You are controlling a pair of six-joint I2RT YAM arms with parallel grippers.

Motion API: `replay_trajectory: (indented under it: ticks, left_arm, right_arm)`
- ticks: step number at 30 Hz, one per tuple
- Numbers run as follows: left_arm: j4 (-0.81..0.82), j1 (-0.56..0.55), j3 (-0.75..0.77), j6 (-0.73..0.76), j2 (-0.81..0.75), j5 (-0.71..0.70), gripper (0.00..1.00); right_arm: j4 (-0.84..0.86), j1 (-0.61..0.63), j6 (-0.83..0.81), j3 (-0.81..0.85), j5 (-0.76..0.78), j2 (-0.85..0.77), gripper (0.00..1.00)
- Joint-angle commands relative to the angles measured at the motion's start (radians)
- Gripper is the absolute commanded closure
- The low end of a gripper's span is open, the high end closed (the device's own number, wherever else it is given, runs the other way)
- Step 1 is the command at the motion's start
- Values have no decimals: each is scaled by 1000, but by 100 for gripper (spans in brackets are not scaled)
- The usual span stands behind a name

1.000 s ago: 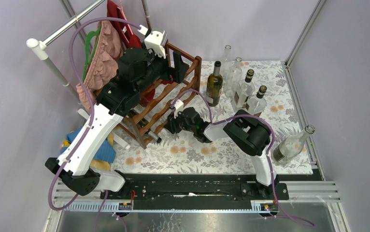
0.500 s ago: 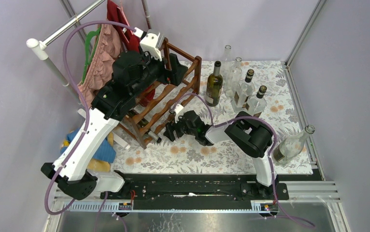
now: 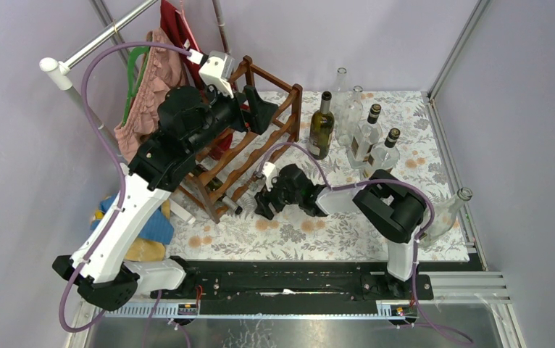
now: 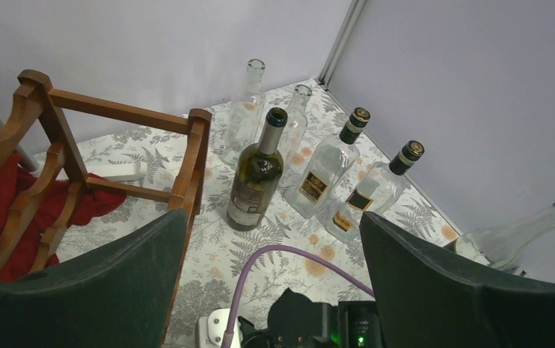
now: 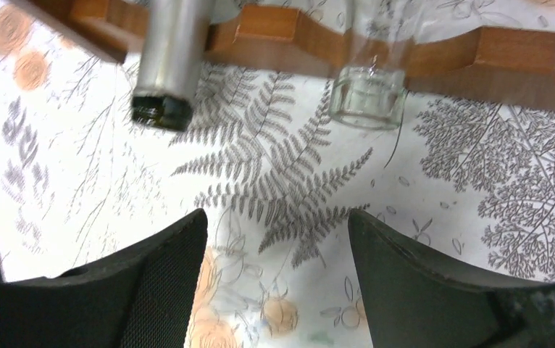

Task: Put the wine bottle on the wine rack
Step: Place the wine bottle in the wine rack, then pick up the wine bottle from the center of the board.

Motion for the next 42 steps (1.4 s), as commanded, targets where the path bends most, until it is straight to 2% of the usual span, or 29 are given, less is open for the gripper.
replay_trajectory:
  ticks: [1, 2, 3, 5, 10, 15, 18, 25, 34, 42]
  left_arm:
    - [83, 7, -18, -35, -17, 25, 5]
    - [96, 8, -29, -41, -25, 27, 5]
    - [111, 8, -44, -48, -31, 29, 5]
    - [144, 8, -74, -63, -41, 33, 5]
    - [181, 7, -101, -93, -44, 47, 5]
    - [173, 7, -81, -88, -47, 57, 5]
    - [156, 7, -70, -86, -54, 59, 5]
    - [153, 8, -108, -96, -90, 46, 5]
    - [143, 7, -99, -83, -90, 29, 5]
    - [132, 7, -96, -78, -86, 29, 5]
  right_arm:
    - [-215, -65, -122, 40, -233, -104, 27]
    - [-250, -79, -140, 48, -273, -115, 35]
    - [-280, -88, -155, 54, -293, -124, 48]
    - [-330, -95, -186, 66, -298, -143, 61]
    - [-336, -96, -245, 74, -292, -164, 68]
    - [-286, -94, -245, 158, -272, -50, 81]
    - [-283, -90, -254, 209, -265, 8, 84]
    - [-296, -73, -267, 291, -236, 88, 85]
    - [-238, -64, -220, 348, -153, 139, 85]
    - [-202, -50, -195, 357, -158, 157, 85]
